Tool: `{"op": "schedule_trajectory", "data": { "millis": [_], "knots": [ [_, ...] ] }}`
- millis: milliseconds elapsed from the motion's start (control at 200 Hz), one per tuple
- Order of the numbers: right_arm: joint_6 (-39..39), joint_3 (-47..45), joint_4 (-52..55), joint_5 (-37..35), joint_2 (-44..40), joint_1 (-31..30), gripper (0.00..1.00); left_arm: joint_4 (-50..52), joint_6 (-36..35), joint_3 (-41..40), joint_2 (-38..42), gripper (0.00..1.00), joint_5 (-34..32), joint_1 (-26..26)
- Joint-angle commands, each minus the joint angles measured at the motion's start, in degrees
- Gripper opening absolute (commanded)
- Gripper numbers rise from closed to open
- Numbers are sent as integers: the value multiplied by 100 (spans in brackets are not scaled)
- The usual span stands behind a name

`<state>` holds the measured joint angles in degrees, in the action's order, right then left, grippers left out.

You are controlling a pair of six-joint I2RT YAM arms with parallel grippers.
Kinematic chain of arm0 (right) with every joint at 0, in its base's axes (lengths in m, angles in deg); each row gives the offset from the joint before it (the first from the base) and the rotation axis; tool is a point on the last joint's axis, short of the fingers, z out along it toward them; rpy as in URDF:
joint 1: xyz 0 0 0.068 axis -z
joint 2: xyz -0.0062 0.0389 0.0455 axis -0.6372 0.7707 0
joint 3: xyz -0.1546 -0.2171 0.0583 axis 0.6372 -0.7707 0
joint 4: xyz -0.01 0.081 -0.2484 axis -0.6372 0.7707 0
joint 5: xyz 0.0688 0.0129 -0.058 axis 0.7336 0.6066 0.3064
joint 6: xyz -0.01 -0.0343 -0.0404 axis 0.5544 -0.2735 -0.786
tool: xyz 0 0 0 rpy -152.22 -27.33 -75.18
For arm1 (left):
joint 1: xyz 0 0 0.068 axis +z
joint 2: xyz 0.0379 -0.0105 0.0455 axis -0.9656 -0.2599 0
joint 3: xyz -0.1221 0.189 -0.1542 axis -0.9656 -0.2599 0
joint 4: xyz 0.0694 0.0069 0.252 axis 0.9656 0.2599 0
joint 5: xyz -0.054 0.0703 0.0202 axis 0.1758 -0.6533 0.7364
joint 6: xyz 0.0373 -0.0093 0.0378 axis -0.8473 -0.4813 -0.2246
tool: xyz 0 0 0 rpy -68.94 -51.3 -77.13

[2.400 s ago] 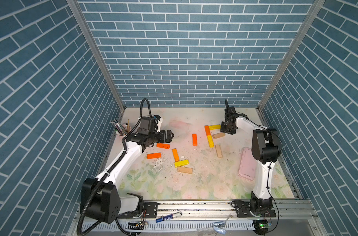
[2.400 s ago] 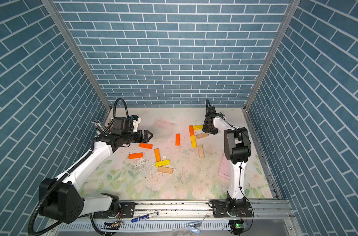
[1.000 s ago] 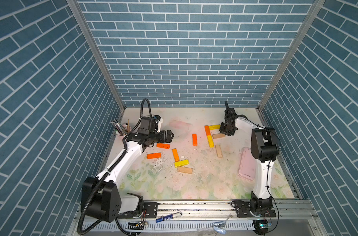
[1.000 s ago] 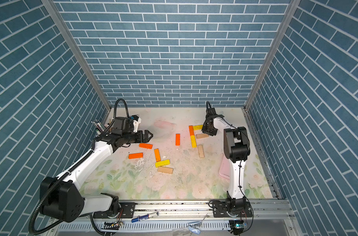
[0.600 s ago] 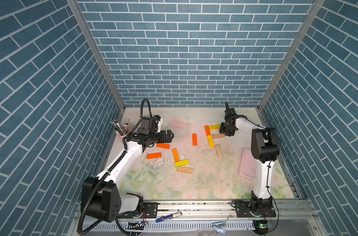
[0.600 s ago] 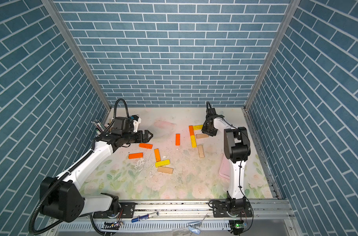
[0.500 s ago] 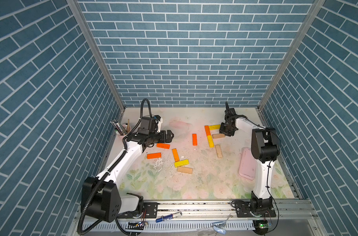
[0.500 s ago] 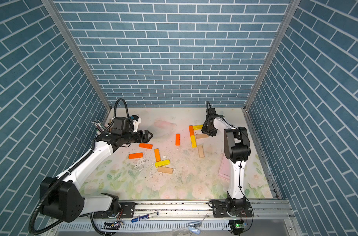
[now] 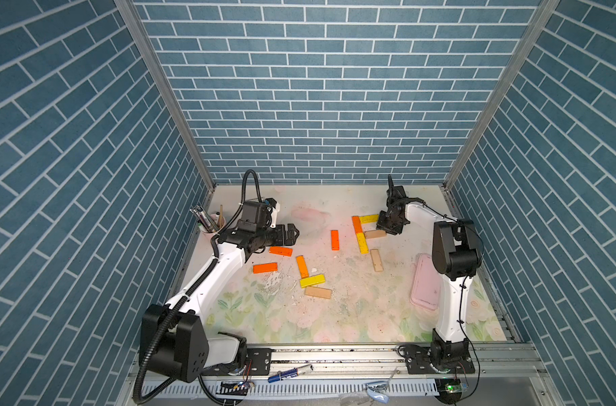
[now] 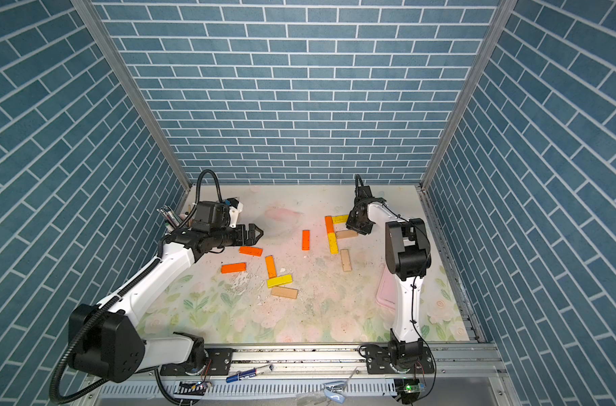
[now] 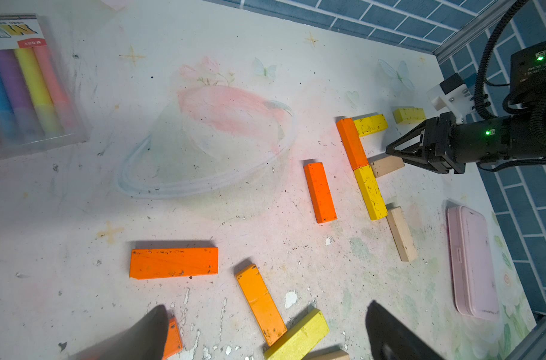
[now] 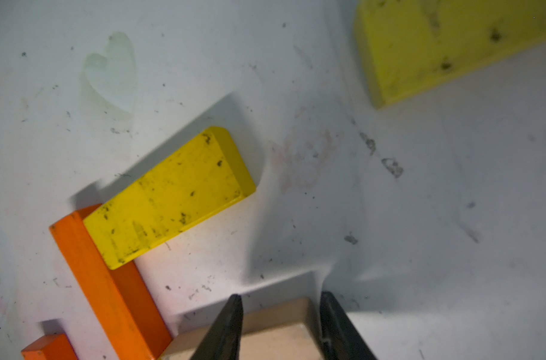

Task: Assemble the number 6 with building blocks
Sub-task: Adjust the building block at the center of the board.

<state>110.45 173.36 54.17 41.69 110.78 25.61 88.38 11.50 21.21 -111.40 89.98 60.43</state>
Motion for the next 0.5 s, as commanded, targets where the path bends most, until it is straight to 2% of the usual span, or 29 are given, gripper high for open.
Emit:
{"op": "schedule_trajectory", "data": {
  "millis": [0,495],
  "knots": [
    [62,85,98,56,9,-27,43,34,-17,40,-37,99,11,-9],
    [97,148,69,135,73,-44,44,25,-13,46,-75,99,27,-9]
  ]
}}
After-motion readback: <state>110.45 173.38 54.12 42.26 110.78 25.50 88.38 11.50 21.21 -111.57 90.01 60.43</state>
